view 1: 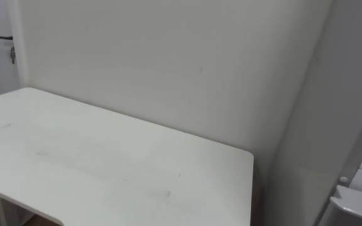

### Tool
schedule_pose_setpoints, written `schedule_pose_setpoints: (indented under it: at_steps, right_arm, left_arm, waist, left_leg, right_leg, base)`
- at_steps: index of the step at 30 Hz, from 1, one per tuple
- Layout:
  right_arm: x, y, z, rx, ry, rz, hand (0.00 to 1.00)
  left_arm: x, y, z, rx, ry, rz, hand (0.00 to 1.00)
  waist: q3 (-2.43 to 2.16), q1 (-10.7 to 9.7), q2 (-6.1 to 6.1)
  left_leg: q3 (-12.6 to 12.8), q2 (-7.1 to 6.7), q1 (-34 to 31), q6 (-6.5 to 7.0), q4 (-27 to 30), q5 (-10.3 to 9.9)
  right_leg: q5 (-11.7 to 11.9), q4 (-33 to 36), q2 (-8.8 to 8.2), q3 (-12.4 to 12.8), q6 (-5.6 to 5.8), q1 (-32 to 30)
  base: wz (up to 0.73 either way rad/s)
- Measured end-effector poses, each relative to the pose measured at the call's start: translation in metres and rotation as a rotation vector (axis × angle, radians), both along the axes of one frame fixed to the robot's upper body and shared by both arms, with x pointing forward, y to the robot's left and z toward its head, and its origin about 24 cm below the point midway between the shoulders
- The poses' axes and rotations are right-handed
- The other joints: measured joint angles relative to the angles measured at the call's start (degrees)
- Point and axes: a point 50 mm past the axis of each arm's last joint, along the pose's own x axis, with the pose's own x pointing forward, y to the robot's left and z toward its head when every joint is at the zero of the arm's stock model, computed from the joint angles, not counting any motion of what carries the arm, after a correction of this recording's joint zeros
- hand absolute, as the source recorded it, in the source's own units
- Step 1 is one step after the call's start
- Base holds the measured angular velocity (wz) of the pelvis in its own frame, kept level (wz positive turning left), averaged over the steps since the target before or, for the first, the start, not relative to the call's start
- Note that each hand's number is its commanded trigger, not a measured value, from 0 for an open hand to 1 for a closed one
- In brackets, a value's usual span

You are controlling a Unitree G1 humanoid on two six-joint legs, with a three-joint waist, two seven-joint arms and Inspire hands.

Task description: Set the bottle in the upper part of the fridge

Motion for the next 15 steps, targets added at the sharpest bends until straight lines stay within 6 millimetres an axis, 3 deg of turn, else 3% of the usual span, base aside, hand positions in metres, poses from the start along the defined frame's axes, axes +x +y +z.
schedule_pose_setpoints:
  at_steps: [8, 15]
  right_arm:
    - [-0.001, 0.007, 0.007, -0.036, -0.023, -0.079, 0.0]
    - [-0.008, 0.028, 0.024, -0.086, -0.133, -0.059, 0.0]
  left_arm:
    - [0.002, 0.0, 0.0, 0.0, -0.005, -0.004, 0.0]
    - [0.001, -0.003, -0.003, -0.016, -0.003, 0.012, 0.0]
  waist:
    - [0.2, 0.05, 0.31]
    - [0.04, -1.44, 2.13]
  left_leg:
    - [0.28, 0.08, -0.16, -0.01, -0.14, 0.0]
    - [0.62, -0.04, -0.18, 0.01, -0.37, 0.01]
  right_leg:
    - [0.01, -0.06, 0.1, 0.19, -0.01, -0.44]
    - [0.01, 0.01, 0.09, 0.92, 0.0, -0.83]
  base:
    - [-0.02]
    - [-0.03]
